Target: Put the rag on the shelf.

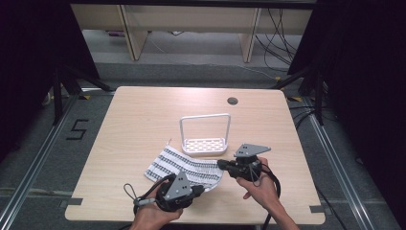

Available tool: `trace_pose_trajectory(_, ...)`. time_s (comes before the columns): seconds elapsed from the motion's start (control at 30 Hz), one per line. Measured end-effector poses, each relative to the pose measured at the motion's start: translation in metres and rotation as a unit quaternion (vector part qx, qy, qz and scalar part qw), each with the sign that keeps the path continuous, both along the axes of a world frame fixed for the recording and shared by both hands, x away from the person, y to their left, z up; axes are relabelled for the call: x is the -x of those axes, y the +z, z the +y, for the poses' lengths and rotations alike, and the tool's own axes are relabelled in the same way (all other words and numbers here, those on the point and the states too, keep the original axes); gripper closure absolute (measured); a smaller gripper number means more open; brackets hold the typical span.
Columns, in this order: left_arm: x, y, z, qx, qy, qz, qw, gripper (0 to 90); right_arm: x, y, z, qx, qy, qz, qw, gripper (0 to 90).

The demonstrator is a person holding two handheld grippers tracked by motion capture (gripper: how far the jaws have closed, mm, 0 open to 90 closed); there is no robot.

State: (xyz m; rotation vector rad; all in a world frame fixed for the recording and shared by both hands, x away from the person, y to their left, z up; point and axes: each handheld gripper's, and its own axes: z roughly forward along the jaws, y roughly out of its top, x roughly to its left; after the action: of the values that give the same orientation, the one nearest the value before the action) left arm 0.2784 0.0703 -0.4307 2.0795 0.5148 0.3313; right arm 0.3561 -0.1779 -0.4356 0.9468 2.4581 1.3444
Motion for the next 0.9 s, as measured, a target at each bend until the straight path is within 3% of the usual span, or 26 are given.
trace_pose_trajectory(0.03,-0.001,0.005,0.006,-0.009,-0.002,-0.002,1.0000,86.5,0.000,0.002,0.001,-0.003,0.000,-0.006,1.0000,88.5)
trace_pose_trajectory(0.07,-0.001,0.006,0.007,0.005,0.004,0.003,1.0000,86.6,0.001,0.005,0.002,-0.004,0.003,-0.001,1.0000,88.6)
trace_pose_trajectory(0.1,-0.001,0.008,0.008,0.008,0.005,0.003,0.9999,86.5,0.001,0.007,0.003,-0.006,0.001,-0.009,0.9999,88.5)
trace_pose_trajectory(0.17,-0.002,0.013,0.012,0.018,0.006,0.001,0.9998,86.6,0.003,0.015,0.005,-0.004,0.002,0.000,1.0000,88.6)
trace_pose_trajectory(0.33,-0.003,0.025,0.017,0.021,0.008,-0.006,0.9997,86.6,0.002,0.029,0.007,-0.004,0.008,-0.007,0.9999,88.7)
trace_pose_trajectory(0.43,-0.004,0.043,0.023,0.022,0.008,-0.020,0.9995,86.6,0.003,0.046,0.012,-0.008,0.015,-0.010,0.9998,88.7)
trace_pose_trajectory(0.47,-0.004,0.043,0.023,0.022,0.008,-0.020,0.9995,86.6,0.003,0.046,0.012,-0.008,0.015,-0.010,0.9998,88.7)
trace_pose_trajectory(0.57,-0.004,0.064,0.029,0.033,0.009,-0.034,0.9988,86.7,0.006,0.067,0.015,-0.016,0.024,-0.026,0.9992,88.7)
trace_pose_trajectory(0.6,-0.004,0.064,0.029,0.033,0.009,-0.034,0.9988,86.7,0.006,0.071,0.015,-0.019,0.022,-0.028,0.9992,88.7)
trace_pose_trajectory(0.63,-0.005,0.076,0.034,0.040,0.010,-0.040,0.9983,86.7,0.006,0.077,0.014,-0.021,0.031,-0.035,0.9987,88.8)
trace_pose_trajectory(0.67,-0.005,0.076,0.034,0.040,0.010,-0.040,0.9983,86.7,0.006,0.077,0.014,-0.021,0.031,-0.035,0.9987,88.8)
trace_pose_trajectory(0.7,-0.007,0.086,0.037,0.046,0.012,-0.045,0.9978,86.8,0.009,0.087,0.012,-0.027,0.026,-0.034,0.9987,88.7)
trace_pose_trajectory(0.73,-0.007,0.086,0.037,0.046,0.012,-0.045,0.9978,86.7,0.009,0.087,0.012,-0.027,0.026,-0.034,0.9987,88.7)
trace_pose_trajectory(0.77,-0.008,0.091,0.039,0.050,0.014,-0.050,0.9974,86.8,0.010,0.097,0.010,-0.033,0.030,-0.052,0.9976,88.8)
trace_pose_trajectory(0.87,-0.012,0.103,0.043,0.058,0.018,-0.058,0.9964,86.9,0.014,0.109,0.008,-0.034,0.030,-0.060,0.9972,88.8)
trace_pose_trajectory(0.9,-0.016,0.112,0.045,0.065,0.019,-0.062,0.9958,86.9,0.016,0.120,0.005,-0.032,0.028,-0.069,0.9967,88.8)
